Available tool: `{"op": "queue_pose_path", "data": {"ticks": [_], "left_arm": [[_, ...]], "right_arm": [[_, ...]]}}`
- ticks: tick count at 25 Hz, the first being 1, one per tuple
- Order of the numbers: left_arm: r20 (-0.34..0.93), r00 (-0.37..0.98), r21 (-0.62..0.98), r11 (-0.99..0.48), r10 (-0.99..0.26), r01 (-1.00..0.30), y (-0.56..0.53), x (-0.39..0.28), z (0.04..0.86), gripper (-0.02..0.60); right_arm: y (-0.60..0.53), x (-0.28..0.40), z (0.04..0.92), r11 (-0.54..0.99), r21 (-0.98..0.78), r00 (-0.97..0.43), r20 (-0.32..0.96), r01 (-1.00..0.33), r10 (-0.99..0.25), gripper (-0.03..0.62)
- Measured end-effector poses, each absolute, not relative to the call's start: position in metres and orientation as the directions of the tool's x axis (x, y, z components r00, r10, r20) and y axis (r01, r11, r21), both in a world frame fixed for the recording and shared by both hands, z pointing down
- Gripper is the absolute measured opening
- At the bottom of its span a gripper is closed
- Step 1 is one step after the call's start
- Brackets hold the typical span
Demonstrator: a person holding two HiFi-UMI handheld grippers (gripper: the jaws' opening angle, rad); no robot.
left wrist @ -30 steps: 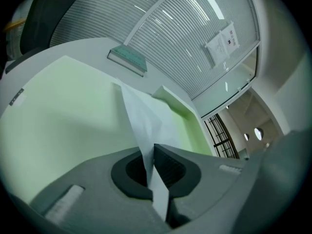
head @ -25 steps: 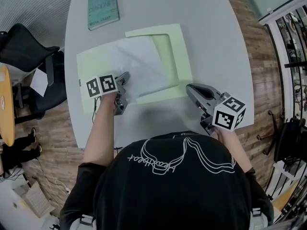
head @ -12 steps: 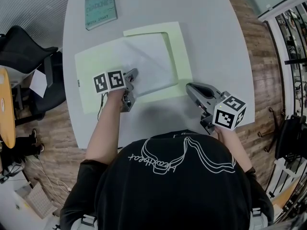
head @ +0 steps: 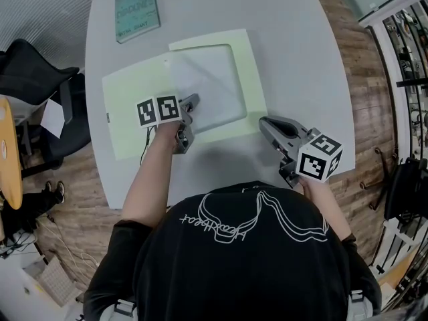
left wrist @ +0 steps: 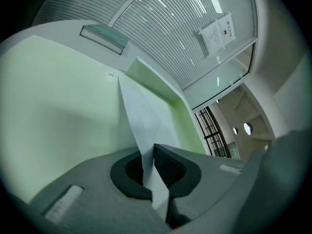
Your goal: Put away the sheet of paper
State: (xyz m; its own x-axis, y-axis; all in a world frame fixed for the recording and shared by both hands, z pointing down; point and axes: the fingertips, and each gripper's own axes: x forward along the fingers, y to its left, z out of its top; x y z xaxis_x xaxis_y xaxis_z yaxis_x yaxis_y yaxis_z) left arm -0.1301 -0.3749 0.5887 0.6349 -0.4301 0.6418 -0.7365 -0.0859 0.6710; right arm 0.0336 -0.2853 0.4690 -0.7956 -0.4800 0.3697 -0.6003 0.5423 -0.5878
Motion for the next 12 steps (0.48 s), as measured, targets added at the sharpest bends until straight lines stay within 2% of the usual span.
{"op": "queue_pose_path", "data": {"ticks": [4,6,7,12], "left_arm": [[0.634,0.637,0.668,-0.104,-0.438,-0.737,-0.377,-0.128,0.589,0.014],[0.623,0.643,0.675,-0.108,-0.445,-0.729,-0.377,-0.126,0.587,0.135],[0.62,0.643,0.678,-0.106,-0.449,-0.727,-0.378,-0.126,0.585,0.166],[0.64,0.58,0.632,-0.085,-0.504,-0.771,-0.381,-0.138,0.579,0.253]], "right_arm": [[-0.284,0.034,0.471,0.539,-0.591,-0.795,0.367,-0.6,-0.482,0.009],[-0.284,0.034,0.471,0.541,-0.592,-0.798,0.364,-0.597,-0.481,0.009],[-0.285,0.033,0.471,0.543,-0.593,-0.799,0.361,-0.594,-0.48,0.009],[-0.285,0.033,0.468,0.545,-0.592,-0.799,0.359,-0.594,-0.482,0.009]]}}
